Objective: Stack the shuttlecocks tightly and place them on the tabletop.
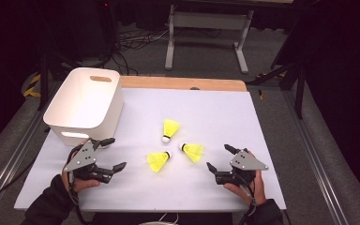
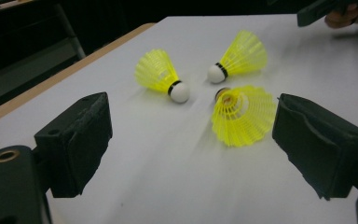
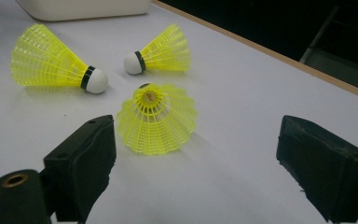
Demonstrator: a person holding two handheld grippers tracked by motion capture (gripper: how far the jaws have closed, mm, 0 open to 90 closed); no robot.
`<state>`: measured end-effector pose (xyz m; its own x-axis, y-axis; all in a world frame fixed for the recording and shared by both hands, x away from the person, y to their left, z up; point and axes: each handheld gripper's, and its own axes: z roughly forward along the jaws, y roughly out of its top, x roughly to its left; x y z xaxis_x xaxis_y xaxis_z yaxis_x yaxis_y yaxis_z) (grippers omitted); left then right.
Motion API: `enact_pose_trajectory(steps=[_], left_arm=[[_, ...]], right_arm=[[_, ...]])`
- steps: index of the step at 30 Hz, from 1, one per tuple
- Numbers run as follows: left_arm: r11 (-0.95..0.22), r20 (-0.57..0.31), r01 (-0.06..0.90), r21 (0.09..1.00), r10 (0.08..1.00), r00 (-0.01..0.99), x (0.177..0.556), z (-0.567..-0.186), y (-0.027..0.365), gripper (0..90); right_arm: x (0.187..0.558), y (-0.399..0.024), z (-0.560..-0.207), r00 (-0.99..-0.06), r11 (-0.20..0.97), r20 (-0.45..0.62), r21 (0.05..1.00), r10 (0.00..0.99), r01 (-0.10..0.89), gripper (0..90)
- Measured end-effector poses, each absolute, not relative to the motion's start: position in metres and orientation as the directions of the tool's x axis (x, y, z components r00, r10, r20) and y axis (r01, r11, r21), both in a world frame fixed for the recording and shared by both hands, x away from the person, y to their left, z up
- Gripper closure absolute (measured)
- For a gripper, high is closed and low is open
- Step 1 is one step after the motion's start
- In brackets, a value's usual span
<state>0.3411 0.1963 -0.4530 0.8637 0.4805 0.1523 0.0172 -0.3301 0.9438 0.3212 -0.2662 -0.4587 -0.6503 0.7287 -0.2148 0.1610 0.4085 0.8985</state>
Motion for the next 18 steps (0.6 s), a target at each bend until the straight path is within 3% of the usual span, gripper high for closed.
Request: enact_pose_trajectory(steps=[18], left_arm=[[-0.404, 0.182, -0.028, 0.914, 0.347, 0.920, 0.409, -0.405, 0.104, 13.7]], right_arm=[[0.324, -0.267, -0.460, -0.669, 0.415, -0.195, 0.891, 0.718, 0.186, 12.8]])
